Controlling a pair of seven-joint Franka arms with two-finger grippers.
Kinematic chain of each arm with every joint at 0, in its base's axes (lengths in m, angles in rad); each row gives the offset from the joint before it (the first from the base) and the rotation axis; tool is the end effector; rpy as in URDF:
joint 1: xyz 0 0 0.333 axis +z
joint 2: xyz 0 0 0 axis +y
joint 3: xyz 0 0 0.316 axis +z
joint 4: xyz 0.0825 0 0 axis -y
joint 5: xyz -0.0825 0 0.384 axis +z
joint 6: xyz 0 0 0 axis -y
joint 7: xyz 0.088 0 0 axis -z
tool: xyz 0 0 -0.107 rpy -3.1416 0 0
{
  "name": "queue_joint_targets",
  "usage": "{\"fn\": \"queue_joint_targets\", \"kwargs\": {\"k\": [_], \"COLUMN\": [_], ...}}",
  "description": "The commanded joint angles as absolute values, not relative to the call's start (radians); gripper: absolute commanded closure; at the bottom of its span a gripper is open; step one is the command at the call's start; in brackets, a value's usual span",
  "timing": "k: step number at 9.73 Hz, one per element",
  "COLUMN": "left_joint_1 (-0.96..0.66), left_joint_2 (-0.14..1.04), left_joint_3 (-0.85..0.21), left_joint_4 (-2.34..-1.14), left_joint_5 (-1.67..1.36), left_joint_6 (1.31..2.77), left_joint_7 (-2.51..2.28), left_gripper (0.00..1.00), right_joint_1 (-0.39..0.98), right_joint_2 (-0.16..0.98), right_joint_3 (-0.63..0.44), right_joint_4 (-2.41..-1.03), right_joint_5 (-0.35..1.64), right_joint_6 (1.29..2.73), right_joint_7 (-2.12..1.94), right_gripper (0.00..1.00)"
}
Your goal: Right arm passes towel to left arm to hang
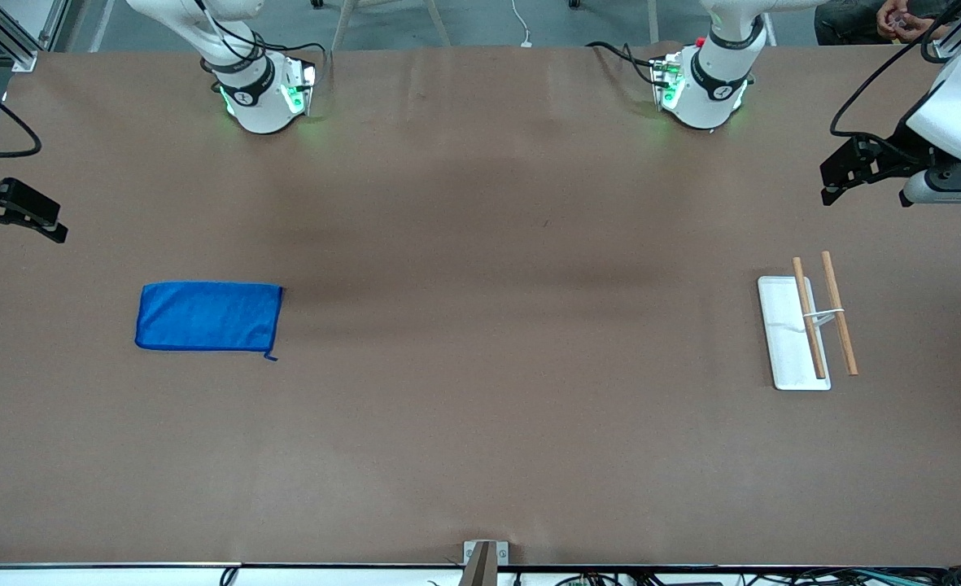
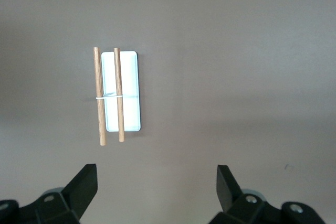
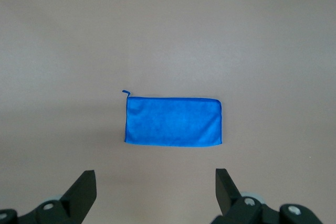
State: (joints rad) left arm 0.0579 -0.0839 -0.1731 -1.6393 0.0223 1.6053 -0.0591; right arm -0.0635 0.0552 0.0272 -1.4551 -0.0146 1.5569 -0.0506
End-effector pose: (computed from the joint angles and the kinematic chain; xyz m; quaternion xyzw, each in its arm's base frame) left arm 0.5283 -0.0629 0.6401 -0.9991 0.0280 -0.0258 0.0162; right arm 0.5705 -0.0228 0.6468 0.9997 0.0068 0.0230 0.0076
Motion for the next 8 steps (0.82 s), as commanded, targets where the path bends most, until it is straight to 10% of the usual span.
{"fn": "queue_joint_targets", "kwargs": {"k": [1,8], "left_joint_1": [0.061,0.061], "left_joint_2": [-0.057,-0.049], "left_joint_3": [-0.178,-0.176], "left_joint_4": [-1.634,-1.634], "left_joint_5": [0.041,0.038], "left_joint_6": [1.588,1.588], "left_joint_7": [-0.046,-0.041], "left_gripper": [0.00,0.00], "right_joint_1": [-0.064,-0.064], "right_joint_2": [0.041,0.041], "right_joint_3": [0.026,0.026], "right_joint_4": [-1.456,-1.471], "right_joint_5": [-0.014,-0.014], "right_joint_6": [1.559,1.592], "right_joint_7": [-0.051,-0.052], "right_gripper": [0.00,0.00]}}
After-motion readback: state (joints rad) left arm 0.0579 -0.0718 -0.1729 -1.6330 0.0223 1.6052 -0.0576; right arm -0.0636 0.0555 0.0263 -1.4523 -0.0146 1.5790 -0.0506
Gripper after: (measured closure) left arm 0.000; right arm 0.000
